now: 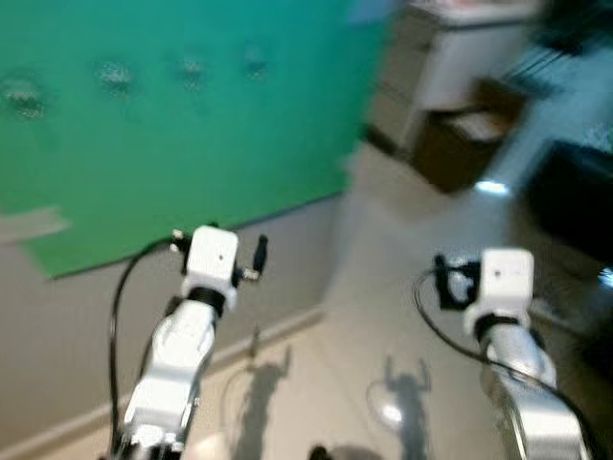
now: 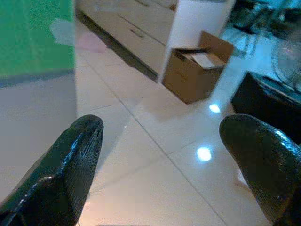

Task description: Hang keys on a hook

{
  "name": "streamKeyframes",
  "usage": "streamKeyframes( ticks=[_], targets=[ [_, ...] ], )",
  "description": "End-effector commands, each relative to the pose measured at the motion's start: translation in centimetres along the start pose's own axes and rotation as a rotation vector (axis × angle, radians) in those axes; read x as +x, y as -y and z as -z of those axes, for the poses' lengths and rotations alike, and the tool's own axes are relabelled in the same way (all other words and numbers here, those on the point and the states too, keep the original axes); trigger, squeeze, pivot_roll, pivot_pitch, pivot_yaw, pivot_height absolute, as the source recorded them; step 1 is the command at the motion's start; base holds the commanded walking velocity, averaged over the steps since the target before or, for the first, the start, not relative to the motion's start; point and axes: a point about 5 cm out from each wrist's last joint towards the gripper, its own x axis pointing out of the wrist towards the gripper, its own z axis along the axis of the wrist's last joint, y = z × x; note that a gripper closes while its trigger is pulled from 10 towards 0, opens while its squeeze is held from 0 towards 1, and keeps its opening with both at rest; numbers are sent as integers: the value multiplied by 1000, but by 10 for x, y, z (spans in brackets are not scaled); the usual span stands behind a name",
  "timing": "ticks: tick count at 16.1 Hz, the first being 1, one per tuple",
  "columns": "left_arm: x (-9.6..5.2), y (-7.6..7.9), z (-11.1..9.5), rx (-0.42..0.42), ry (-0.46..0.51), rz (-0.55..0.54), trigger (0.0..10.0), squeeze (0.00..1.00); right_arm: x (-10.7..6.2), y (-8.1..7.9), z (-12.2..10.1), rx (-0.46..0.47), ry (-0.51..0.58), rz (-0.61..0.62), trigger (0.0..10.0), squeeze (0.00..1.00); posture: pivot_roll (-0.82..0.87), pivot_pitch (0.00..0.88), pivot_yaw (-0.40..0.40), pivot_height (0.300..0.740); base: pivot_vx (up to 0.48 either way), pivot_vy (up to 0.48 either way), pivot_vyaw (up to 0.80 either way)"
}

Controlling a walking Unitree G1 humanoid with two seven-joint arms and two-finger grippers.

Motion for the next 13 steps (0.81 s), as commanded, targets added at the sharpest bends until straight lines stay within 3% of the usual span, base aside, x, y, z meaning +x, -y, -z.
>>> streamKeyframes(
  ticks=[1,4,13],
  targets=[
    [0,-3,-2,4,1,-15,10000,0,2,2,-3,-6,-3,-4,10000,0,-169,0,-69,740,0,0,0],
    [0,-6,-6,8,10,-21,10000,0,3,2,0,-15,-14,-8,10000,0,-165,0,-67,740,0,120,0],
    [10,-10,-13,42,26,-7,10000,0,6,-4,3,8,-30,3,10000,0,-168,0,-34,740,0,454,0]
  ],
)
